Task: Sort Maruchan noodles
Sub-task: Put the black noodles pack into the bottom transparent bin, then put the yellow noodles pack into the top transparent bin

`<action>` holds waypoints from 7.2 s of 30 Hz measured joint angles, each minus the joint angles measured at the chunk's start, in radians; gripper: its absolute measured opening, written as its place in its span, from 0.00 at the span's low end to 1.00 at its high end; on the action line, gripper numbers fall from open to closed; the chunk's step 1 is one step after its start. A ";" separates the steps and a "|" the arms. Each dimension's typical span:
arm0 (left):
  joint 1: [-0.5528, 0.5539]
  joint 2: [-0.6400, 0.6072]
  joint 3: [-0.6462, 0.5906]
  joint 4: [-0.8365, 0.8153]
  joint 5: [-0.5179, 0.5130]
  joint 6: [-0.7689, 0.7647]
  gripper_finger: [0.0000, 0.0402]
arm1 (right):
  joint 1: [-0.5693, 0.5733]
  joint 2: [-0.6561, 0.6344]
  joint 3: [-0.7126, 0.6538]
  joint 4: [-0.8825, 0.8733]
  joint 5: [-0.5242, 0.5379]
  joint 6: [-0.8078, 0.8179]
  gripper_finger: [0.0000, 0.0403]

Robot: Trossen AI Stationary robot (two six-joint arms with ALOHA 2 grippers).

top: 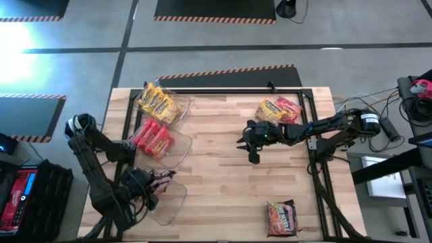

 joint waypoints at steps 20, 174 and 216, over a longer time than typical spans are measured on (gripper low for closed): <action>0.002 0.101 0.030 -0.084 0.207 -0.167 0.53 | 0.000 0.000 0.000 0.000 0.000 0.000 0.25; 1.507 0.239 -0.228 1.619 0.583 2.051 0.48 | -0.347 -0.211 -0.043 -0.635 0.237 0.916 0.50; 1.629 0.572 0.263 1.408 0.837 2.176 0.48 | -0.353 -0.445 -0.375 -0.382 0.466 1.249 0.50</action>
